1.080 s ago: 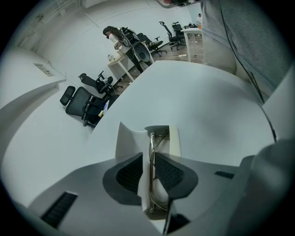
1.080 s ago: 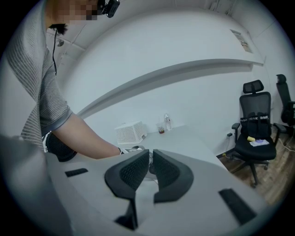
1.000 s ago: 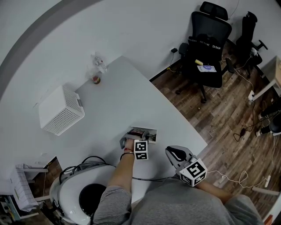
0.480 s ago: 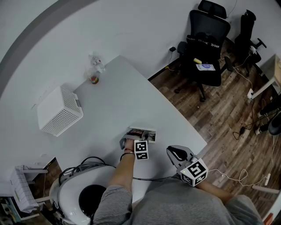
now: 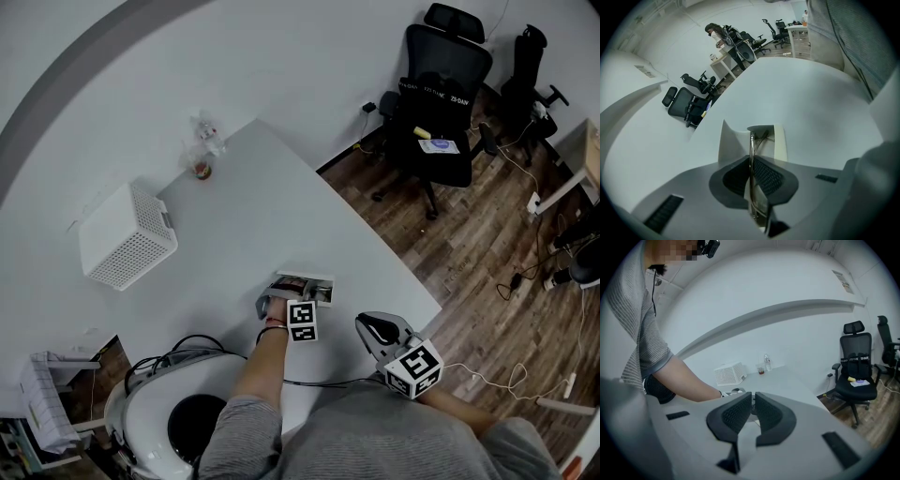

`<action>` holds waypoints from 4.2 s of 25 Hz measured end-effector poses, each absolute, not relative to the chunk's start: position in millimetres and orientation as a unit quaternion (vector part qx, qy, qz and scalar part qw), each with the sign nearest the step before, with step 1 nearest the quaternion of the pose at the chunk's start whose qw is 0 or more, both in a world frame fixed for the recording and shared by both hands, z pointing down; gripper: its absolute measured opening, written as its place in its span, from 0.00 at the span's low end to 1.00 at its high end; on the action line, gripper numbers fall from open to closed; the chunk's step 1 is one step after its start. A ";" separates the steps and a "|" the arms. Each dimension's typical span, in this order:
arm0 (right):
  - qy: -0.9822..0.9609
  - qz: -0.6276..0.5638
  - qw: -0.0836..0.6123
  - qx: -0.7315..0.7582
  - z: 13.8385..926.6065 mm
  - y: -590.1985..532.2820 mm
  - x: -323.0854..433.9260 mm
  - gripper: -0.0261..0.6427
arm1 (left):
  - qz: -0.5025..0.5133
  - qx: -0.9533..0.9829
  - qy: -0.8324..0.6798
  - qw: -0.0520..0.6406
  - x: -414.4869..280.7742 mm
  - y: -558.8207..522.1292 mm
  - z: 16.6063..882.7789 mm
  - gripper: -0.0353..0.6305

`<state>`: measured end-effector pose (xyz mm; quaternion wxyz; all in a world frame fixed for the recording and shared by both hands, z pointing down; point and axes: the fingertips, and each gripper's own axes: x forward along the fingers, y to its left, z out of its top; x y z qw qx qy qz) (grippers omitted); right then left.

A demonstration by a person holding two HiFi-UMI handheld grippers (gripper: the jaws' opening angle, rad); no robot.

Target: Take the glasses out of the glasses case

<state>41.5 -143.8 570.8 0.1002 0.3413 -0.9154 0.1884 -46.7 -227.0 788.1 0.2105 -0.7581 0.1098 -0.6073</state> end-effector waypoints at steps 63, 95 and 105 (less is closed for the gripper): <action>-0.913 0.170 0.067 0.364 552.8 -155.6 33.9 0.06 | -0.172 -0.860 0.480 0.024 -61.4 -257.5 579.9 0.10; -0.917 0.163 0.051 0.359 537.9 -167.8 19.6 0.06 | -0.019 -0.860 0.509 0.021 -69.3 -210.8 476.8 0.10; -0.920 0.161 0.039 0.356 530.5 -171.1 17.4 0.06 | 0.016 -0.853 0.519 0.044 -74.5 -189.7 435.7 0.10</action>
